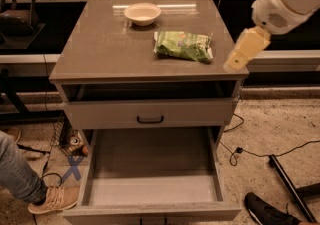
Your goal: Place green jalapeno chip bag into middle drawer
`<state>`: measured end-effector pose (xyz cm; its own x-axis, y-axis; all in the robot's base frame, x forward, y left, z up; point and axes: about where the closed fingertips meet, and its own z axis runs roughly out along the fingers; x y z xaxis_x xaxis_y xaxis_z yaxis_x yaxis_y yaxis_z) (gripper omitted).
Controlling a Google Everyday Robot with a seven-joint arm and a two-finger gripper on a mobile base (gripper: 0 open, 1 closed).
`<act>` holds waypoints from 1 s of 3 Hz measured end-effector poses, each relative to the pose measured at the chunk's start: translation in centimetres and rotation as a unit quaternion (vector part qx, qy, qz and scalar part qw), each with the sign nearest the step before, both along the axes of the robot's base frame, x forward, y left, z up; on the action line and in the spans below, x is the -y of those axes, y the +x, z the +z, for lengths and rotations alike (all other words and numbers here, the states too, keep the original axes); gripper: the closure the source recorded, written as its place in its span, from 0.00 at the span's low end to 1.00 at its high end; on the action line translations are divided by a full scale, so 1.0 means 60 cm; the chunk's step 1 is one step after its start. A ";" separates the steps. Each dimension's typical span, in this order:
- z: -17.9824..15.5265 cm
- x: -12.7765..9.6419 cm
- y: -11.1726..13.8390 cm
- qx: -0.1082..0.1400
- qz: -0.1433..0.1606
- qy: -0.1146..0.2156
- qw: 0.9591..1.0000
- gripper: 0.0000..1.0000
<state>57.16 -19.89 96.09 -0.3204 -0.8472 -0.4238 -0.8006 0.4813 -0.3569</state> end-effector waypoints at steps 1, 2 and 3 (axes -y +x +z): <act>-0.025 -0.042 0.127 0.008 -0.034 0.007 0.999 0.00; -0.043 -0.076 0.186 0.002 -0.046 -0.003 0.999 0.00; -0.072 -0.115 0.241 -0.018 -0.058 -0.023 0.998 0.00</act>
Offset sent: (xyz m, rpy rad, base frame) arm 0.1588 0.0718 -0.0367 -0.0295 0.0072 -0.1293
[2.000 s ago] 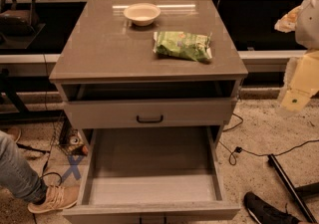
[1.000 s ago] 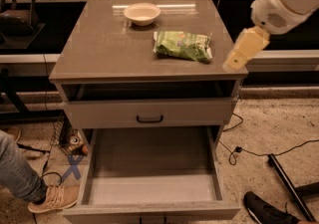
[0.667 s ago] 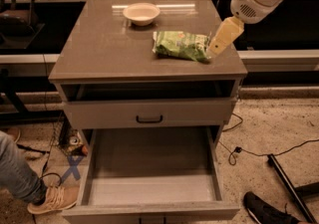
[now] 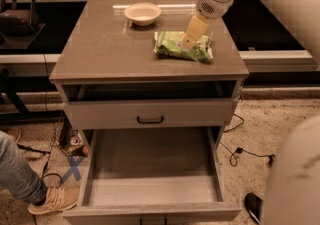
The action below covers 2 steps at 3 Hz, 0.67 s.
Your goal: Place green jalapeno chip bag into middle drawer
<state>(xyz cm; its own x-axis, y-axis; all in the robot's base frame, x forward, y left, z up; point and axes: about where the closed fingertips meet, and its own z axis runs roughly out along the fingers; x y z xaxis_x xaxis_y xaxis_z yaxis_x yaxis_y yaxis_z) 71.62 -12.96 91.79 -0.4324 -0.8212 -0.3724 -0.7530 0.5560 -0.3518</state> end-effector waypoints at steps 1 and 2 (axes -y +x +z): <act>-0.042 -0.056 0.052 -0.032 0.009 -0.011 0.999 0.00; -0.069 -0.084 0.075 -0.051 0.017 -0.013 0.998 0.00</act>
Offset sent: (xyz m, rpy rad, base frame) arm 0.0641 0.0666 -0.0507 -0.0293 0.1414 0.0490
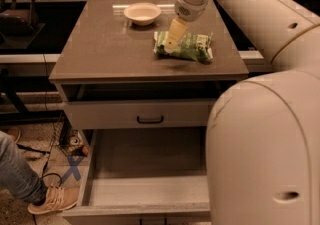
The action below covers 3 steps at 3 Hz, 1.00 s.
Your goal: Place green jalapeno chip bag into middle drawer
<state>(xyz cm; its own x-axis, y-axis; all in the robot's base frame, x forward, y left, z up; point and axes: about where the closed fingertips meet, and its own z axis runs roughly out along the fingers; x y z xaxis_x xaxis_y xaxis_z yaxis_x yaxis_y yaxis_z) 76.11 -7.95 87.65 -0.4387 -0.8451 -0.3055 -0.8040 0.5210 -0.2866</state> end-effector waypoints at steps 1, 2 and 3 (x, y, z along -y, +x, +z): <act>-0.024 -0.015 0.012 -0.017 0.003 0.001 1.000 0.18; -0.040 -0.020 0.017 -0.028 0.003 0.012 1.000 0.42; -0.045 -0.023 0.014 -0.032 0.004 0.024 0.999 0.64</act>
Offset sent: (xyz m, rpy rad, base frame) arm 0.0137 0.0116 -0.0252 0.0514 0.0720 0.0006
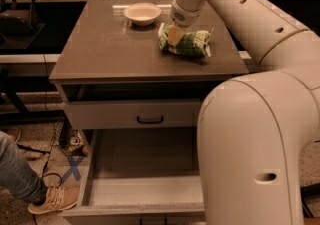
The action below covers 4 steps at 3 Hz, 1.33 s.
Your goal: Place green jalapeno chip bag into middle drawer
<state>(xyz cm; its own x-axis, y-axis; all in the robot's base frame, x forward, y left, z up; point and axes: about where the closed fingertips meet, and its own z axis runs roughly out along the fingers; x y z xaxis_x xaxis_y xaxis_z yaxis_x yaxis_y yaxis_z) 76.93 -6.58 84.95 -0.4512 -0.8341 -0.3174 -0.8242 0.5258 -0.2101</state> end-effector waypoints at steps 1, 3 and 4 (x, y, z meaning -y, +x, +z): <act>0.046 0.021 -0.031 0.034 -0.006 0.037 0.999 0.95; 0.174 0.076 -0.216 0.126 0.001 0.125 0.984 1.00; 0.160 0.099 -0.313 0.101 0.024 0.174 0.979 1.00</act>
Offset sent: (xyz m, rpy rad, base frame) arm -0.1397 -0.0765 0.1279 0.2612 -0.3351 -0.0490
